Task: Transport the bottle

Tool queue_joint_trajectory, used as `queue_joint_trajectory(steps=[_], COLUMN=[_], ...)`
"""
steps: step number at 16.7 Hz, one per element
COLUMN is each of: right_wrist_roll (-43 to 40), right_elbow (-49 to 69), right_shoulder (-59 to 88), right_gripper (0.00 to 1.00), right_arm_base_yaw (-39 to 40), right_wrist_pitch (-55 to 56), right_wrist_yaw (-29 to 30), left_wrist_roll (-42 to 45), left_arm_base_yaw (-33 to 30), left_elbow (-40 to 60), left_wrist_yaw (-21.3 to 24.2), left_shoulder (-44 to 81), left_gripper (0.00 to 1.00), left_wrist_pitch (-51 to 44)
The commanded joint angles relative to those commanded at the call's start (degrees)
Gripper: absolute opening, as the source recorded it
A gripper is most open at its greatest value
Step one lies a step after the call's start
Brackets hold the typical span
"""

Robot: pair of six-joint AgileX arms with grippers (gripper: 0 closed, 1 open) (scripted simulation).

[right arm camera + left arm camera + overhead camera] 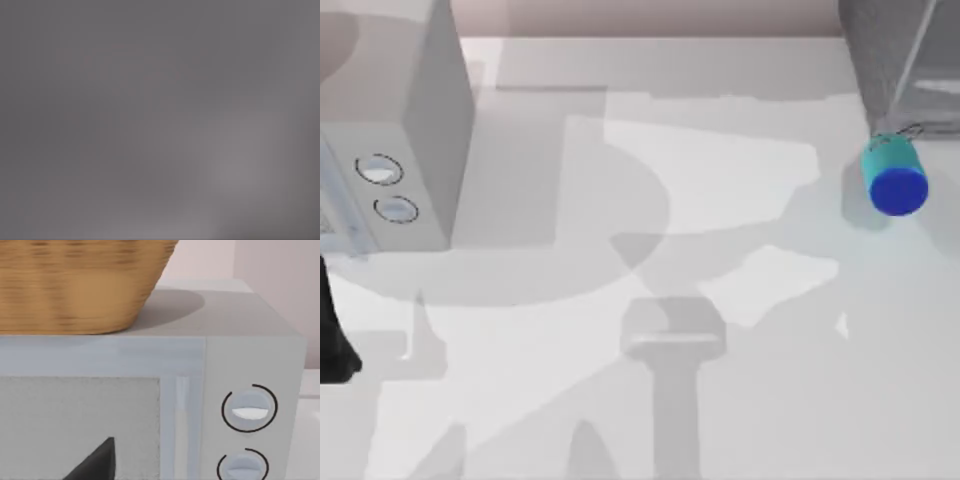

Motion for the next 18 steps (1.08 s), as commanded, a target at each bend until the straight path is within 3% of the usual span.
queue_joint_trajectory(steps=[7, 15, 18], right_wrist_roll=[-16.5, -18.7, -19.0], right_elbow=[-23.3, -26.1, -24.8], right_shoulder=[1.8, 1.4, 0.4], right_gripper=[0.0, 0.0, 0.0], right_arm_base_yaw=[-24.3, -26.8, -23.5], right_wrist_pitch=[5.4, 5.4, 6.1], right_wrist_yaw=[-9.6, -10.5, -9.6], left_wrist_roll=[0.0, 0.0, 0.0], left_arm_base_yaw=[0.0, 0.0, 0.0], left_elbow=[0.0, 0.0, 0.0], left_wrist_yaw=[0.0, 0.0, 0.0], left_shoulder=[0.0, 0.0, 0.0], left_gripper=[1.0, 1.0, 1.0], left_wrist_pitch=[0.0, 0.0, 0.0])
